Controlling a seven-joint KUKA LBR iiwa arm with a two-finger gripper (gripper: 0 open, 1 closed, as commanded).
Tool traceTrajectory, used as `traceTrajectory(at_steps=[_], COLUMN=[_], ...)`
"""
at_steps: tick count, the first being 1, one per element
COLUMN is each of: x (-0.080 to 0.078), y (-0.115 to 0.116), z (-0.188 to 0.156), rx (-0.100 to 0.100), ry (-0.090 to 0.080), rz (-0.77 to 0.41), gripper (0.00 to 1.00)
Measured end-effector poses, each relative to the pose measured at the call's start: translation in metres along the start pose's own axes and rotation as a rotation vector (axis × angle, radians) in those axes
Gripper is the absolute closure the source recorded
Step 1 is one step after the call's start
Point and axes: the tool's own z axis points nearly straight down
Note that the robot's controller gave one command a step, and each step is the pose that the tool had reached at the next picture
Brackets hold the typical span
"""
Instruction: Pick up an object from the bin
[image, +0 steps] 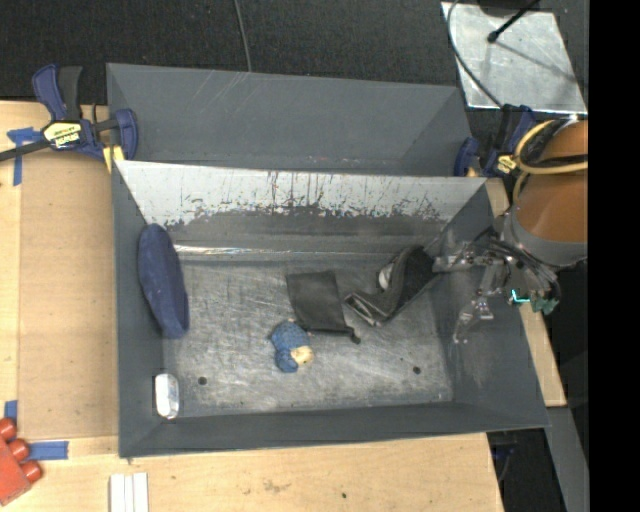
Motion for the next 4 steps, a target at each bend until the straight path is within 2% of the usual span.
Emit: traceTrajectory(at_steps=[1,2,3,4], x=[-0.032,-0.059,-0.068,-0.069], y=[0.037,0.097,0.078,0.084], z=[0.038,0.042,0.044,0.071], rx=[0.003,0.006,0.000,0.001], ry=[-0.016,-0.020,-0.009,-0.003], rz=[0.018,-0.432,-0.283,-0.053], gripper=[0.00,0.00,0.00,0.00])
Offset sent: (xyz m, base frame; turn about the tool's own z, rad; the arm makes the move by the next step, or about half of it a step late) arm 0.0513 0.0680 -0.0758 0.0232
